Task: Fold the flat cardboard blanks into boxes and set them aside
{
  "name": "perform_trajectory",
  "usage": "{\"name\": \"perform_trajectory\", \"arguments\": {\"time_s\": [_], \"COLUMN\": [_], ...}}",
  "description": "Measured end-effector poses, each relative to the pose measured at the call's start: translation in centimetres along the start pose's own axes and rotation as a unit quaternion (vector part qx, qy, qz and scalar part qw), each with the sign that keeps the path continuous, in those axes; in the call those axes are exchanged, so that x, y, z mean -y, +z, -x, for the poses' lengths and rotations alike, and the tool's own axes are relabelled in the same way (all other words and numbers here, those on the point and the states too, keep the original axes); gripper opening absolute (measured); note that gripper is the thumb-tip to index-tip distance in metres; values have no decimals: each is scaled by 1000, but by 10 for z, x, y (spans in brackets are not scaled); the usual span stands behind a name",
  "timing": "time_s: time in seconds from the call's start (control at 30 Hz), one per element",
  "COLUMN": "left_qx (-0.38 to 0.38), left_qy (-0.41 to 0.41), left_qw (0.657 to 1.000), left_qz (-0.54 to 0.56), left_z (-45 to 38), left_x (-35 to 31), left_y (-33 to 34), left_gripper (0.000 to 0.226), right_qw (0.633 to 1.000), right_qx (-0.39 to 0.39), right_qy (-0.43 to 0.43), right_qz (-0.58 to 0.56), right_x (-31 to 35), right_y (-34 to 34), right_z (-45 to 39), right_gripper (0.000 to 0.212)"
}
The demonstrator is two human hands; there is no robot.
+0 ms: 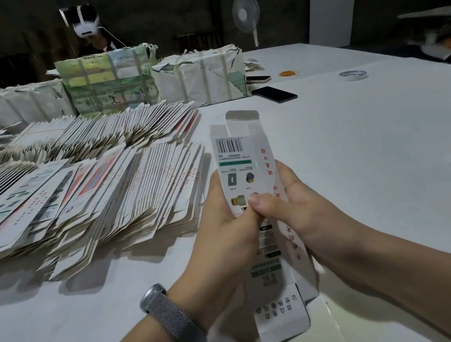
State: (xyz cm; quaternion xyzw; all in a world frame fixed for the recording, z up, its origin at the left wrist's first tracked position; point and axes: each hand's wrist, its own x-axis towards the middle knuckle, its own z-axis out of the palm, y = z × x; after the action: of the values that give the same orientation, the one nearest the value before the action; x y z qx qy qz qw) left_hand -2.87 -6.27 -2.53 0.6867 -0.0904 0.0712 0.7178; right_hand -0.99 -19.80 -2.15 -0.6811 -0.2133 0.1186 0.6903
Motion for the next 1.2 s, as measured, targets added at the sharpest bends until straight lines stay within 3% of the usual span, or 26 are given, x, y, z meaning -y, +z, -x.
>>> {"name": "perform_trajectory", "arguments": {"time_s": [0.17,0.37,0.53,0.67,0.8,0.87,1.2], "left_qx": [-12,1,36,34,14,2,-45], "left_qy": [24,-55,-107,-146,-149,-152,-134], "left_qw": [1000,987,964,962,967,966,974], "left_qz": [-4,152,242,230,207,210,176], "left_z": [3,1,2,1,-3,-4,-4], "left_x": [-1,-6,-14,-16,-15,-15,-5], "left_y": [2,6,4,-4,-8,-6,4], "left_gripper": [46,46,48,33,68,74,58], "right_qw": [999,998,996,996,998,998,997], "right_qx": [19,-21,-64,-50,-24,-14,-7], "right_qy": [-8,-47,-48,-61,-57,-53,-69], "right_qz": [-34,-36,30,36,18,7,-15], "right_x": [0,1,0,0,2,4,-3], "right_y": [2,5,1,1,0,0,8], "right_z": [0,-5,-7,-4,-1,0,1], "right_gripper": [56,34,43,42,37,38,48]}}
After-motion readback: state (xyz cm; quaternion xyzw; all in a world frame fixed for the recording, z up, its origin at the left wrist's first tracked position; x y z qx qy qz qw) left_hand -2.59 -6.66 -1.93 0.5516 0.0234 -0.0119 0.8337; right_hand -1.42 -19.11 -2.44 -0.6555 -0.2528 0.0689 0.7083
